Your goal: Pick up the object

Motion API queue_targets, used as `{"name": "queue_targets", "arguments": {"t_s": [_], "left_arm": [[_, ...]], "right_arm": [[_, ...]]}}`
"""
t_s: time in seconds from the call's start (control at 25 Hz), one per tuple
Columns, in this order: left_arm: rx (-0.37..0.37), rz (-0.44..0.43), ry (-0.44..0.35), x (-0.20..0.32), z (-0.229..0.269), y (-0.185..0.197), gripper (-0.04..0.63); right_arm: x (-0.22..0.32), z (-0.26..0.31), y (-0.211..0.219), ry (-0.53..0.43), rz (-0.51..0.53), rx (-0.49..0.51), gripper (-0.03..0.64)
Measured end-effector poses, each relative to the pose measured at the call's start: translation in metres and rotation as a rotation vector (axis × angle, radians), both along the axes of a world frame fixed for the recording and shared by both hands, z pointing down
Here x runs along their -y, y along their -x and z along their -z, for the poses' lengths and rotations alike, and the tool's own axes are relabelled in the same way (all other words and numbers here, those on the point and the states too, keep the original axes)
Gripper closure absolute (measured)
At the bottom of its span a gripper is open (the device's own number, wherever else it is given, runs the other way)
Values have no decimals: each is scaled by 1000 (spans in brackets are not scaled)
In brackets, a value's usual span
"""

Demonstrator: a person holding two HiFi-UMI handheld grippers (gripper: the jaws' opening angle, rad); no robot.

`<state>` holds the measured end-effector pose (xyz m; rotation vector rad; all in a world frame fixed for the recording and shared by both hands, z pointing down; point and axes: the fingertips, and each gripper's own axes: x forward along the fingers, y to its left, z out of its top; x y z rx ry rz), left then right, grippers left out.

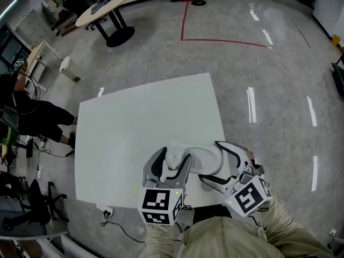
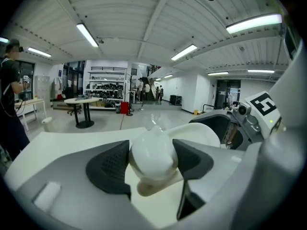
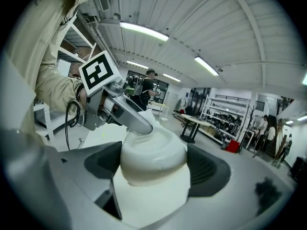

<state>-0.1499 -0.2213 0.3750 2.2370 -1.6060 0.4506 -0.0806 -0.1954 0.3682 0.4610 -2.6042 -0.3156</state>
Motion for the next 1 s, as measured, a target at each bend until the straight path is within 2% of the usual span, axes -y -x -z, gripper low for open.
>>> {"name": "queue_targets", "arguments": {"t_s": [0.2, 0.32, 0.64, 1.0], "left_arm": [[61, 43, -135, -13, 58, -4, 307], [84, 65, -178, -29, 76, -11, 307], [106, 113, -195, -57, 82, -25, 307], [117, 117, -228, -88, 99, -53, 307]], "right_arm": [[-10, 49, -5, -118, 41, 70, 189], [-24, 64, -13, -153, 62, 92, 189], [-49, 67, -28, -164, 106, 120, 189], [-80, 80, -57, -170, 108, 159, 189]]}}
